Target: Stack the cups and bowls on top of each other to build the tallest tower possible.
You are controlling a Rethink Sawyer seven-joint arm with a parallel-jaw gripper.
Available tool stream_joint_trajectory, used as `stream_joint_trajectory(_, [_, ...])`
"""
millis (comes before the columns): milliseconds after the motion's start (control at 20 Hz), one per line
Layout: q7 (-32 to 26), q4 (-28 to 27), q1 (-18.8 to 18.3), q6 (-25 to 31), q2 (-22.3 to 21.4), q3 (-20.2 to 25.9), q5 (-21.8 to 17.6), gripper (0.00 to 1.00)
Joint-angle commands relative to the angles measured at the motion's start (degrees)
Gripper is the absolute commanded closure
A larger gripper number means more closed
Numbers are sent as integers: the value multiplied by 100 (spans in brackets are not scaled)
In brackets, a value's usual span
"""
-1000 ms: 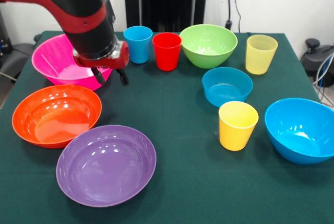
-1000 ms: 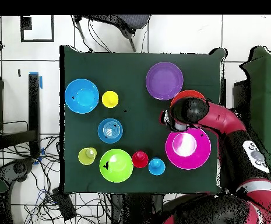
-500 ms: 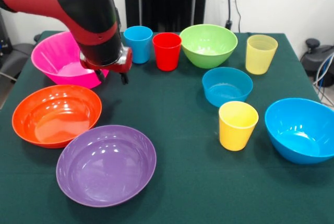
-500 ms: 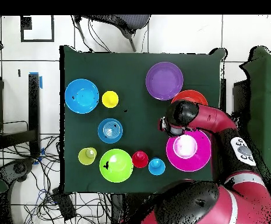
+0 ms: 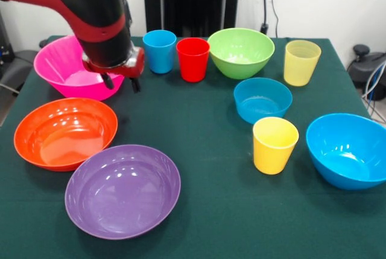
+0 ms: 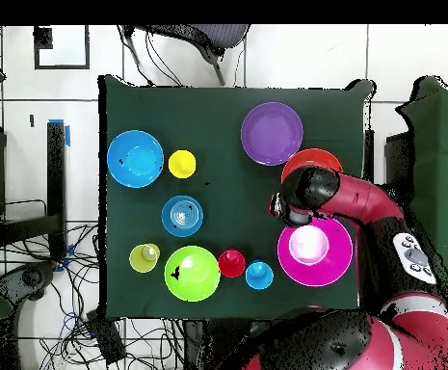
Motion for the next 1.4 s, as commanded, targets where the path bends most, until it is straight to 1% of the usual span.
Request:
stream_joint_trajectory(50, [159,354,-122,-608,-296,443,152,0])
stream_joint_trajectory(150, [165,416,-139,-648,-333,440,159,0])
stream_joint_trajectory(300, [186,573,-285,-1178,-360,681,297,0])
stream_joint_trajectory(350, [167,651,-337,-1280,-391,749,346,0])
stream_joint_trajectory(550, [121,640,-221,-912,-426,528,235,0])
stream_joint_trajectory(650, [123,755,-193,-869,-492,464,200,0])
stream_joint_trajectory(750, [119,770,-195,-930,-445,466,175,0])
stream_joint_trajectory(850, [128,718,-176,-871,-370,450,171,0])
stream_joint_trajectory(950, [156,620,-142,-619,-280,407,209,0])
stream_joint_trajectory(1250, [239,563,-40,-508,-113,236,96,0])
stream_joint_trajectory(1350, [247,474,8,-395,-49,195,91,0])
stream_joint_trajectory(1400, [241,318,42,-309,41,172,84,0])
